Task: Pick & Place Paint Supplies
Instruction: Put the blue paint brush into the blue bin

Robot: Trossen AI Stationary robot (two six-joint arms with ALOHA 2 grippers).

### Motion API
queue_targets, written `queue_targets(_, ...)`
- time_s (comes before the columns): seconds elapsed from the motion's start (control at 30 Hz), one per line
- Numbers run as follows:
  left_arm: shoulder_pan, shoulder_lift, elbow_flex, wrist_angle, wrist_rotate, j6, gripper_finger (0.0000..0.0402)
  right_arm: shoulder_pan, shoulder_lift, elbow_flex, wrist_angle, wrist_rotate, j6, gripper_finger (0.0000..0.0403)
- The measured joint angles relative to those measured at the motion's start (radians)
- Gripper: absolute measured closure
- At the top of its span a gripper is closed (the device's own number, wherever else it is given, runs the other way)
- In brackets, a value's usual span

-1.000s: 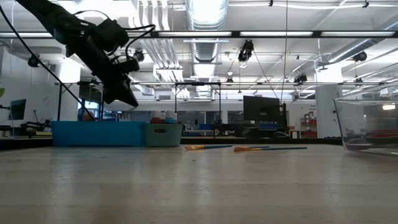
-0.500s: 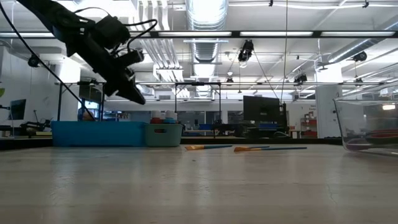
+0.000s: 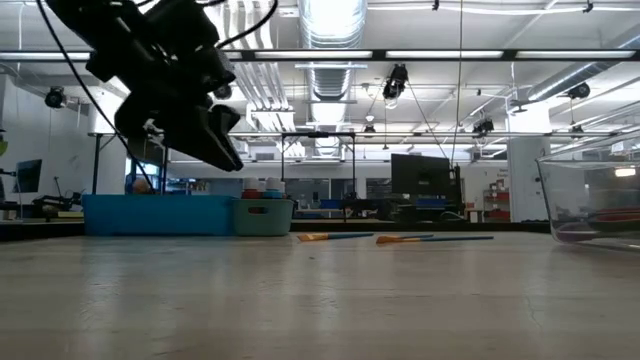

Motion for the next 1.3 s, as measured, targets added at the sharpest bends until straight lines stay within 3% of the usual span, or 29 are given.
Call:
queue_targets(0.17,-0.126,0.061,0.018,0.093,-0.030,-0.105,0.0293,0.000,0.000,0.000,0.001,0.000,-0.001,0.0394)
queue_targets(0.3,-0.159,0.154,0.018,0.241,-0.098,-0.240,0.0293,0.000,0.000,0.000,0.001,0.000,-0.003,0.0394)
queue_targets(0.47,-0.144,0.321,0.068,0.292,-0.322,-0.504,0.0293,0.000,0.000,0.000,0.003,0.000,0.000,0.0394)
queue_targets(0.53,-0.124,0.380,0.098,0.294,-0.364,-0.551,0.0293,0.000,0.000,0.000,0.003,0.000,0.000,0.0394)
queue_targets(0.83,-0.067,0.536,0.224,0.295,-0.366,-0.666,0.0293,0.000,0.000,-0.002,-0.001,0.000,0.000,0.0394)
queue_targets(1.3,-0.053,0.556,0.237,0.275,-0.429,-0.764,0.0293,0.001,0.000,-0.002,-0.004,-0.001,0.005,0.0394)
